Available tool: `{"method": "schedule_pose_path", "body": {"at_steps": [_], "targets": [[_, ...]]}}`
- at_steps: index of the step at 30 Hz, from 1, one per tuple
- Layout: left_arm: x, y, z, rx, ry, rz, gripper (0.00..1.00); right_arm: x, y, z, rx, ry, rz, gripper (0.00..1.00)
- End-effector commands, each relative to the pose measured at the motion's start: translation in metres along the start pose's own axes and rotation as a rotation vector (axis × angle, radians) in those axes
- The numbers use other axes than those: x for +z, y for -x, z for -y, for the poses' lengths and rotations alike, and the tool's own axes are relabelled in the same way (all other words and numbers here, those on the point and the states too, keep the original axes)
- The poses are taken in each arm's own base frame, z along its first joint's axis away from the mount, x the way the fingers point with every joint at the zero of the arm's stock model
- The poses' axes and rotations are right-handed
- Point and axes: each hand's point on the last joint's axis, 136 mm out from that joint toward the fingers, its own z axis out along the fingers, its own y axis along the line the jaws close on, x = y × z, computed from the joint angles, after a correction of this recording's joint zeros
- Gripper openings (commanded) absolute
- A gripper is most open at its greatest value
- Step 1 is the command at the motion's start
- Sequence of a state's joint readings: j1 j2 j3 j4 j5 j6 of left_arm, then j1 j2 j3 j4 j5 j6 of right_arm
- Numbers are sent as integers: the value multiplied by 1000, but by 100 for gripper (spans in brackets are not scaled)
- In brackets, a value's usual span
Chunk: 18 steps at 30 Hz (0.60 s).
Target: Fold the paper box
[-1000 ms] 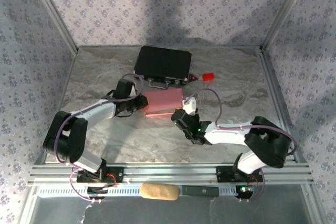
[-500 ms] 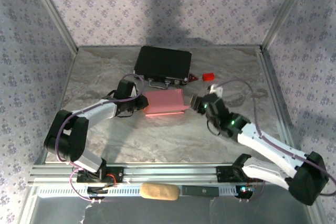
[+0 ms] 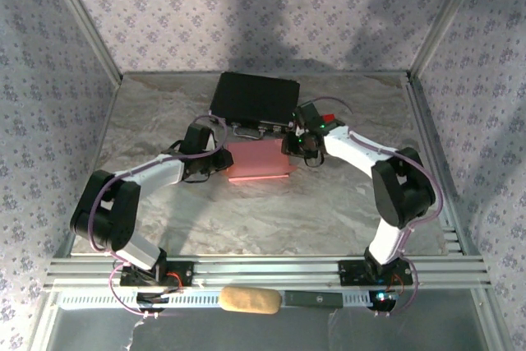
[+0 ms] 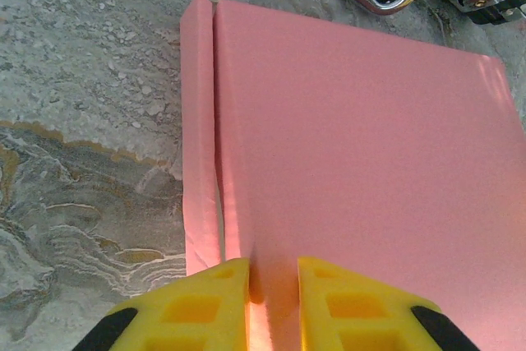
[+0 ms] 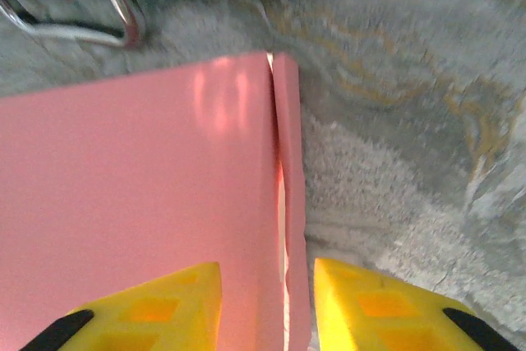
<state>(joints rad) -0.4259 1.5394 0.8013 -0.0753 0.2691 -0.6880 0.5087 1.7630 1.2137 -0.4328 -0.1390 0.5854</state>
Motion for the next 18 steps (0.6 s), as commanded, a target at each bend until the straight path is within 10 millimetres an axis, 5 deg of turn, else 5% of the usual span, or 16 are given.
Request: {"method": "schedule_pose_path", "body": {"at_steps": [1, 18], "targets": [[5, -10, -12, 14, 51, -37, 19, 0, -9, -9, -21, 18, -50, 34], [12, -26, -24, 0, 58, -60, 13, 14, -24, -12, -24, 5, -78, 23]]}}
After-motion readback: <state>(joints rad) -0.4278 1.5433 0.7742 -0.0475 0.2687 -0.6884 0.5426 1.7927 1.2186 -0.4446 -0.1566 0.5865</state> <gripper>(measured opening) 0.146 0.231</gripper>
